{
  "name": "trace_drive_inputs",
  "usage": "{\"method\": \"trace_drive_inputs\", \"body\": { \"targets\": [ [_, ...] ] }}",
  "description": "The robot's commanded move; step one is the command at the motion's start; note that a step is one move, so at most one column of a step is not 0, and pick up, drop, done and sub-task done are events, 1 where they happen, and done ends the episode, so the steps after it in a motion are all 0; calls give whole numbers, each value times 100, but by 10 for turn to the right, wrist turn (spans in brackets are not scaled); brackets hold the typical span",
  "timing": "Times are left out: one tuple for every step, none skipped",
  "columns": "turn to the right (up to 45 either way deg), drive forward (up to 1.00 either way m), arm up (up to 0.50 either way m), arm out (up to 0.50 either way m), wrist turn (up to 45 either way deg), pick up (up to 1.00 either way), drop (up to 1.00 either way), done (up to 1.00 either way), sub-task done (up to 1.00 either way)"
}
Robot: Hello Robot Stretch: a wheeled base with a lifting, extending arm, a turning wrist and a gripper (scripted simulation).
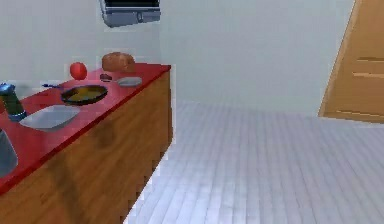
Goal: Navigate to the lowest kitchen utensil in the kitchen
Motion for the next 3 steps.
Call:
{"method": "trace_drive_inputs", "body": {
  "targets": [
    [0,40,0,0,0,0,0,0,0],
    [150,0,0,0,0,0,0,0,0],
    [0,30,0,0,0,0,0,0,0]
  ]
}}
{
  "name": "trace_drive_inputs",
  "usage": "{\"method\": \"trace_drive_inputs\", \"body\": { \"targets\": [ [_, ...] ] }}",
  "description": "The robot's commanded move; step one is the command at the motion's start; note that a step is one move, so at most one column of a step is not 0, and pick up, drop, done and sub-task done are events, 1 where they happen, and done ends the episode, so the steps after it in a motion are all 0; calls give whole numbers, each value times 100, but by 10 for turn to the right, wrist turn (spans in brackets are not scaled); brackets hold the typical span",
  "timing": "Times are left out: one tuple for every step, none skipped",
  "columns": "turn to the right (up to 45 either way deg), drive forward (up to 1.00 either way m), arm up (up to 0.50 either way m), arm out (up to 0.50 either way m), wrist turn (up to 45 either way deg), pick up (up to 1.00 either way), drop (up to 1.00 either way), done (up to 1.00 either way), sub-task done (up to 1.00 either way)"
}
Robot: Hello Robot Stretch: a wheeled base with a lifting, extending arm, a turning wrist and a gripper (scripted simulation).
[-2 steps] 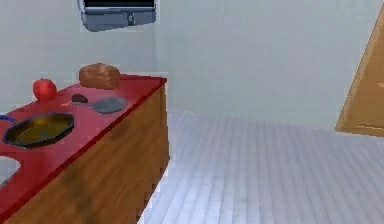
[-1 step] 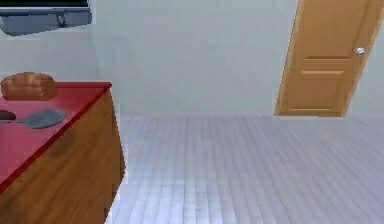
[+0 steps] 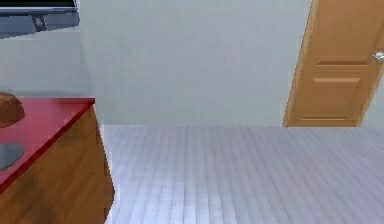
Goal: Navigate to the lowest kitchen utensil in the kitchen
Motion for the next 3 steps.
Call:
{"method": "trace_drive_inputs", "body": {
  "targets": [
    [450,0,0,0,0,0,0,0,0],
    [450,0,0,0,0,0,0,0,0],
    [330,0,0,0,0,0,0,0,0]
  ]
}}
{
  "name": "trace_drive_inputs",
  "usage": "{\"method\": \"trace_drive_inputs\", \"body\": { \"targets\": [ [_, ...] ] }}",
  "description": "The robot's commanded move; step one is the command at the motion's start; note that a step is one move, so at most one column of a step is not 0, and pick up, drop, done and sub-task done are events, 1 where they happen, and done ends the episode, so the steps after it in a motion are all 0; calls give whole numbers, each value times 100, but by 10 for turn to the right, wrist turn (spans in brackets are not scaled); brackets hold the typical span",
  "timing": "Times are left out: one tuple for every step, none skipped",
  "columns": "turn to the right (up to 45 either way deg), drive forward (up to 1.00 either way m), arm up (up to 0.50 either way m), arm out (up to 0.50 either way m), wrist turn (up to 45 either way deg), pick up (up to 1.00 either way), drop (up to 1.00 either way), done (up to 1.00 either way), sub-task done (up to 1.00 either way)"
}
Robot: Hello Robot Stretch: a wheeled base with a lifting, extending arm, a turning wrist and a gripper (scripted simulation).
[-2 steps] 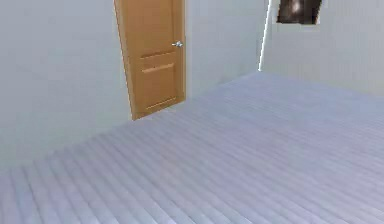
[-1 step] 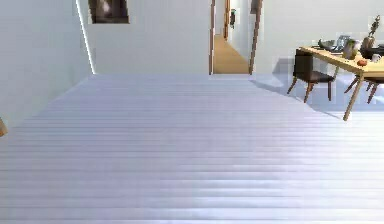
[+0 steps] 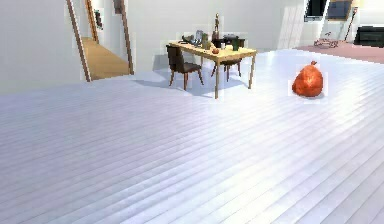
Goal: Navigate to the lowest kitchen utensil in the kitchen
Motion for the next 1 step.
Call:
{"method": "trace_drive_inputs", "body": {
  "targets": [
    [0,100,0,0,0,0,0,0,0]
  ]
}}
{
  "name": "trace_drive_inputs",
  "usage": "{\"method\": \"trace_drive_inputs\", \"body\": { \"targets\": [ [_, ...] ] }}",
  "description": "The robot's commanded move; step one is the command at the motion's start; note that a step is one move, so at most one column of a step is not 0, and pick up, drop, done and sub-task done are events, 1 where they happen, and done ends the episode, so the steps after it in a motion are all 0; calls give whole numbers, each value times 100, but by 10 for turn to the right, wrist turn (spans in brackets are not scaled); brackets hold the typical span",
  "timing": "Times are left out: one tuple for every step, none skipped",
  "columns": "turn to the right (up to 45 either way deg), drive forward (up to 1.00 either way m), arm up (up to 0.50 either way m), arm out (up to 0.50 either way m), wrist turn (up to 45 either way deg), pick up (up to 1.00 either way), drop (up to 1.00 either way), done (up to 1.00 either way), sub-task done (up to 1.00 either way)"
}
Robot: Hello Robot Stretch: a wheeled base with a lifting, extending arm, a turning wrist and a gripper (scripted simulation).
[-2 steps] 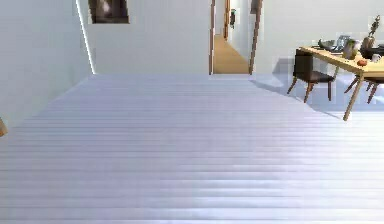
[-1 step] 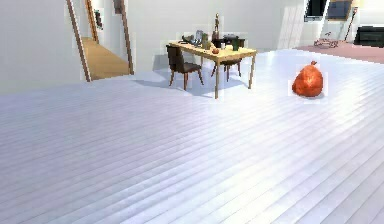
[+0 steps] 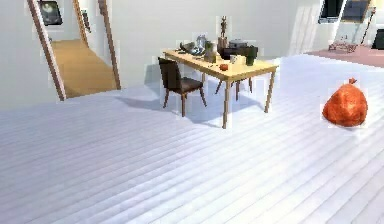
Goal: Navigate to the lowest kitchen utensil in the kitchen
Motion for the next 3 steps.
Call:
{"method": "trace_drive_inputs", "body": {
  "targets": [
    [0,100,0,0,0,0,0,0,0],
    [0,90,0,0,0,0,0,0,0],
    [210,0,0,0,0,0,0,0,0]
  ]
}}
